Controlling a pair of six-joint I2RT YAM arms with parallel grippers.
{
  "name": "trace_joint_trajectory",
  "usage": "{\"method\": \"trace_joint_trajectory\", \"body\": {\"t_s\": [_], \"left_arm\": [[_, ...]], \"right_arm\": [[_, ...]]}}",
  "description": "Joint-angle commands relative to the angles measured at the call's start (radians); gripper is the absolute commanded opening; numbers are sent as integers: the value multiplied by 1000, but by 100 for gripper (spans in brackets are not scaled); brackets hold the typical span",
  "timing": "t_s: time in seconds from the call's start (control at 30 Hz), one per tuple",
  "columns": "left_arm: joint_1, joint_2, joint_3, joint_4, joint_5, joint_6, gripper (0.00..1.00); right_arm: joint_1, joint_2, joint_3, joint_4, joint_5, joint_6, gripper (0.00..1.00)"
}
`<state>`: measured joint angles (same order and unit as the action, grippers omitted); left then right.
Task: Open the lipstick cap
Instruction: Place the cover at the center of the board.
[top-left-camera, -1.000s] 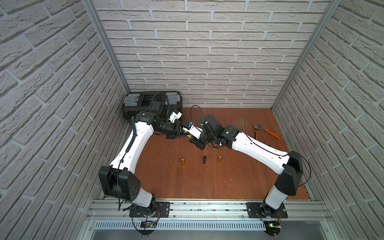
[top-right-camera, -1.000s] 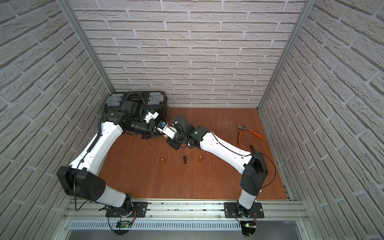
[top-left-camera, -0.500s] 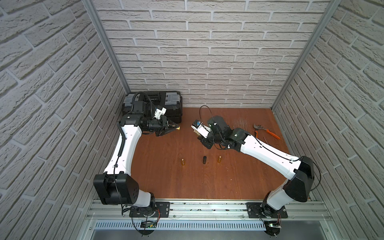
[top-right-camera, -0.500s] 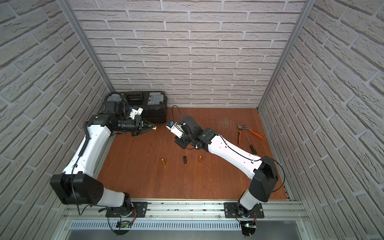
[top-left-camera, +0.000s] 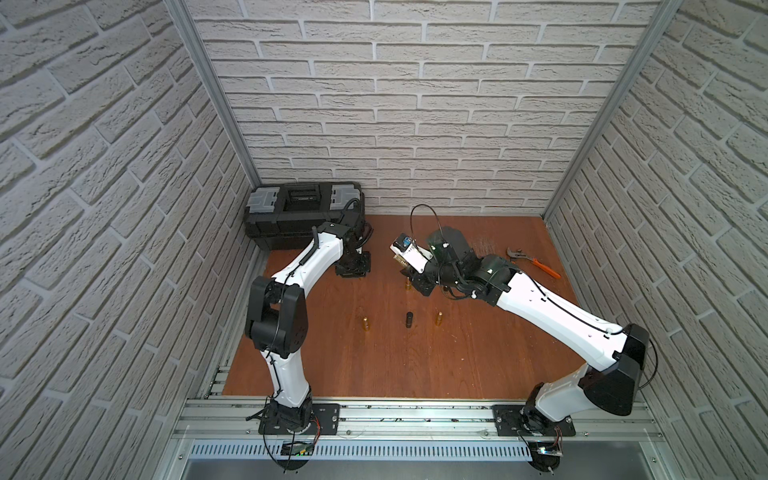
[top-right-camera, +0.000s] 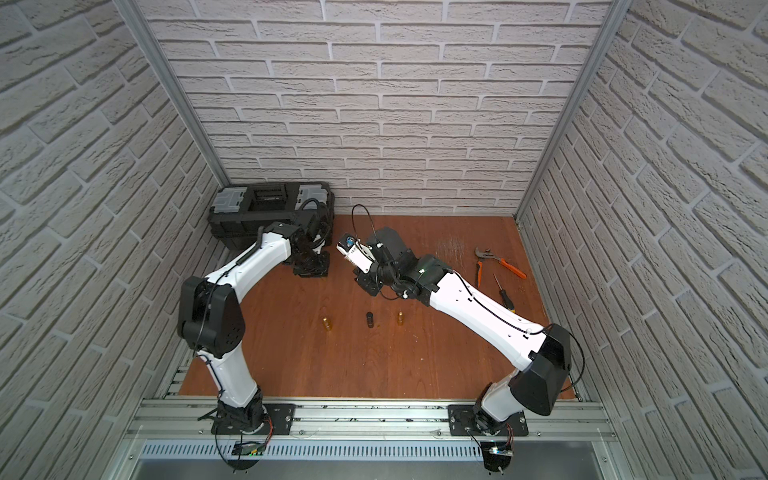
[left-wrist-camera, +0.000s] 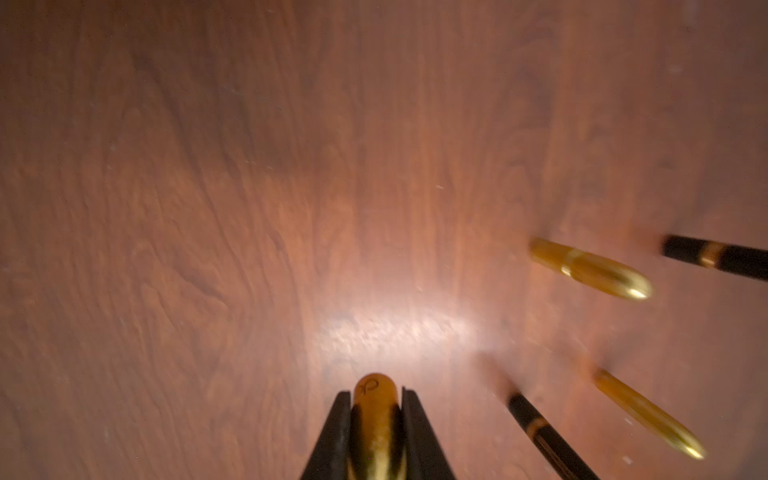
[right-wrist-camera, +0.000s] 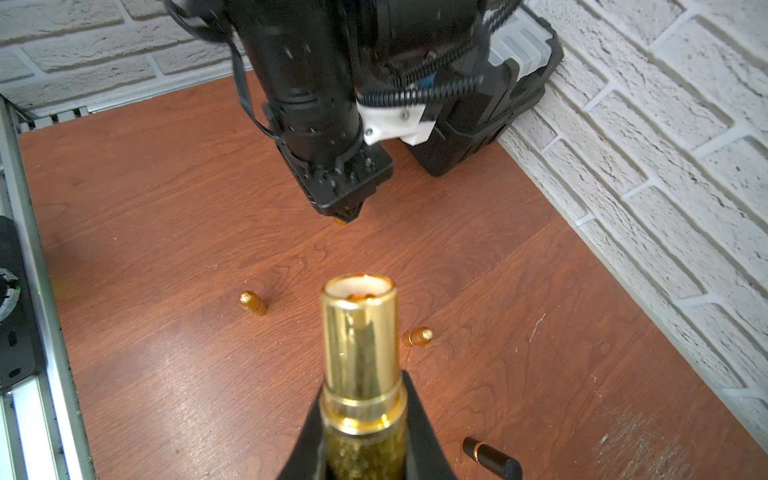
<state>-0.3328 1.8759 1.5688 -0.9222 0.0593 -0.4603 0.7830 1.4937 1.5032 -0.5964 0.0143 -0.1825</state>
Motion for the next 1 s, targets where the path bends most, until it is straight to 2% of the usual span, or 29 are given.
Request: {"method": "trace_joint_trajectory", "body": {"t_s": [0.0,0.2,0.6,0.8,0.97], "left_arm": [[5,54,22,60,-133,29,0],[-1,191,72,68,-146,55,0],[-3,250,48,124,-124,53,1],[-3,238,6,139,-119,52,16],[-1,221,6,129,-121,56,33]], "right_arm": [[6,-53,-13,9,8,27,3],[6,-60,-48,15,16,46,3],[7,-66,-66,23,24,59,3],[7,-64,-66,24,24,64,3],[9,-62,-67,26,21,70,3]]}}
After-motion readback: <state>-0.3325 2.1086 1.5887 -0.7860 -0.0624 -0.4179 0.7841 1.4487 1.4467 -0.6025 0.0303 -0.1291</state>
